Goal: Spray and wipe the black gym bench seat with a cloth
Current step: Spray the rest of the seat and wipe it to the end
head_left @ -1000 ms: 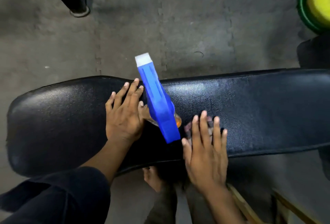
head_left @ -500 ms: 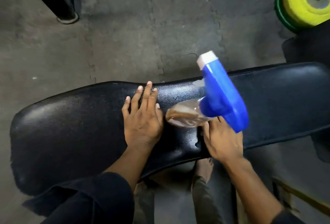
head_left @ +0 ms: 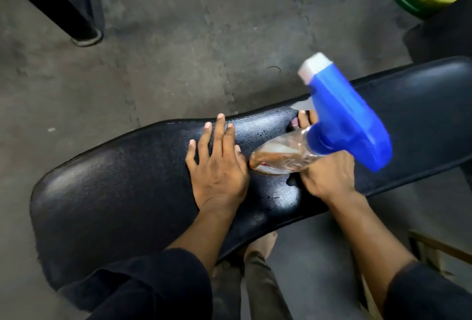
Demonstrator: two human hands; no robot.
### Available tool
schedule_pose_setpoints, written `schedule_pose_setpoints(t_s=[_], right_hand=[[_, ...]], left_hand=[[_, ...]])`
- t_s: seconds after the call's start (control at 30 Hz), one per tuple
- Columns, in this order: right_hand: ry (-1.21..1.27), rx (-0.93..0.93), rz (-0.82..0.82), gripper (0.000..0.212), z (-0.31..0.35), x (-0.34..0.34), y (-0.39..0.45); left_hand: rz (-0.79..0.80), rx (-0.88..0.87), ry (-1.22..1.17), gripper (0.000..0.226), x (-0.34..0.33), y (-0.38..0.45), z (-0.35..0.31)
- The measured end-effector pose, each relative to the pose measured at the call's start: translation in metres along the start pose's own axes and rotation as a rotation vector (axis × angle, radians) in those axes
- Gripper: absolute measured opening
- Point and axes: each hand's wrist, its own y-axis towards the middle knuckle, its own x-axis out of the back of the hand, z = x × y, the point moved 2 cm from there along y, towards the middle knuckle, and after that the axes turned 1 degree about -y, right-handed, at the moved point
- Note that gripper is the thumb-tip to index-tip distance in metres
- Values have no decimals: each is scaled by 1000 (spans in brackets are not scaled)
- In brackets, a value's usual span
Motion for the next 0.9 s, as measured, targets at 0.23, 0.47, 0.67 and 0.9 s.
schedule_pose_setpoints(t_s=[0.23, 0.47, 0.67, 0.9], right_hand=[[222, -1, 233, 73, -13, -8, -4], [1148, 27, -244, 44, -7, 35, -44], [1172, 357, -324, 66, 57, 108, -51], [1002, 232, -415, 21, 93, 92, -67]], left_hand=[[-4, 17, -16, 53, 2, 1, -2], [-29, 0, -23, 51, -2, 1, 0], [-32, -15, -54, 50, 0, -1, 2], [61, -101, -214, 55, 13, -5, 15]])
